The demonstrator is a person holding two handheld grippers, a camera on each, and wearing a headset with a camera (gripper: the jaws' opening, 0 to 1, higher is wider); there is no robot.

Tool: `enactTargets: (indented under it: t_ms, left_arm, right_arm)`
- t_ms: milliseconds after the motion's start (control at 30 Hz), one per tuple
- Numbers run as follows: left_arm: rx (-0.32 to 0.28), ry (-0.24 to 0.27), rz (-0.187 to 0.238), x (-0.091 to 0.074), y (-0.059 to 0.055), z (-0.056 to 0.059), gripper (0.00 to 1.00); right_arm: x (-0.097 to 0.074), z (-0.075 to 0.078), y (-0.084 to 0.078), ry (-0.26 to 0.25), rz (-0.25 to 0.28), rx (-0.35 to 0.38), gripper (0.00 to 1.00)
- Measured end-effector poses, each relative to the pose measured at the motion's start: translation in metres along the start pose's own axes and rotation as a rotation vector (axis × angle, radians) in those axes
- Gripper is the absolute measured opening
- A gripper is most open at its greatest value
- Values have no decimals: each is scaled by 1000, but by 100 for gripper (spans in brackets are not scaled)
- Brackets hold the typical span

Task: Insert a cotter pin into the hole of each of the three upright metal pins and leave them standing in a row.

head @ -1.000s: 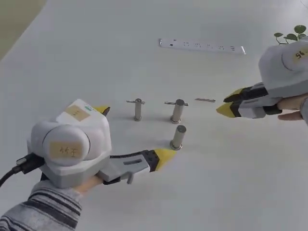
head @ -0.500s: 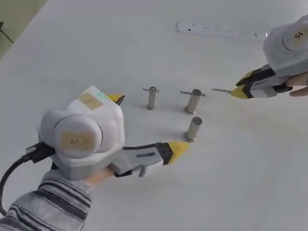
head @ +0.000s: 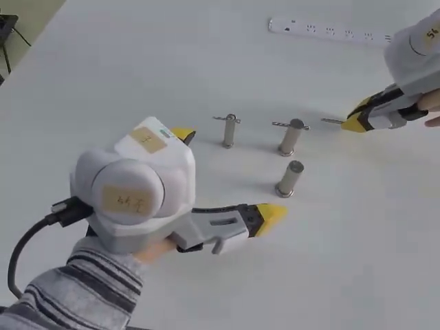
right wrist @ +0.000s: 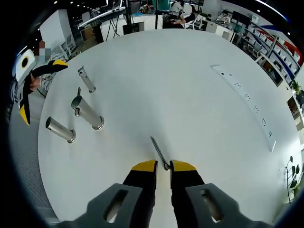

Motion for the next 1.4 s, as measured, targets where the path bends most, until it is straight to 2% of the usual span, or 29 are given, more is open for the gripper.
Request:
enactTargets:
  t_ms: [167,267,367,400,433,467,533,633,767,967,1067,1267,1400]
  left_arm:
    - [0,-3,-6,1,-1,1,93]
    - [2,-9,-13,1,-2,2,92]
    - [5,-14,-21,2,-4,3,92]
    - [6,-16,-22,2,-4,3,92]
    - [3,-22,-23,2,-4,4,92]
    - [0,-25,-25,2,-4,5,91]
    - [-7,-31,-27,2,-5,5,91]
    - [-17,-43,-31,1,-5,6,87]
    - [-48,-57,-11,0,-1,5,84]
    - [-53,-79,-18,2,4,6,79]
    - [-44,-90,-11,4,10,5,75]
    - [-71,-110,6,11,25,-1,66]
    - [-123,-133,20,16,33,-6,61]
  right_arm:
    - [2,0,-1,5,-19,-15,1]
    - [3,-1,-1,5,-30,-49,0]
    - [3,-1,-1,6,-35,-103,0]
    - [4,-2,-1,5,-37,-101,0]
    - [3,-3,0,5,-29,-124,0]
    - [4,-4,0,12,-26,-178,0]
    - [3,-7,0,-6,-29,-203,0]
    - [-1,-8,6,-23,16,-191,0]
    - [-6,-12,9,-33,48,-209,0]
    - [-19,-16,18,-63,104,-217,0]
    - [-31,-24,23,-75,136,-233,0]
    - [-52,-44,33,-90,196,-277,0]
    - [-61,-54,39,-96,237,-305,0]
Point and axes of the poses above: the centre of the closed fingertips' face, and the gripper's own axes: x roughly forward along the fingers, z roughly to its right, y roughly out of its top, the point moved 3 cm from there along -x, roughly backward along the fingers, and after that the axes turned 9 degrees about -y, right-handed, at the moved point
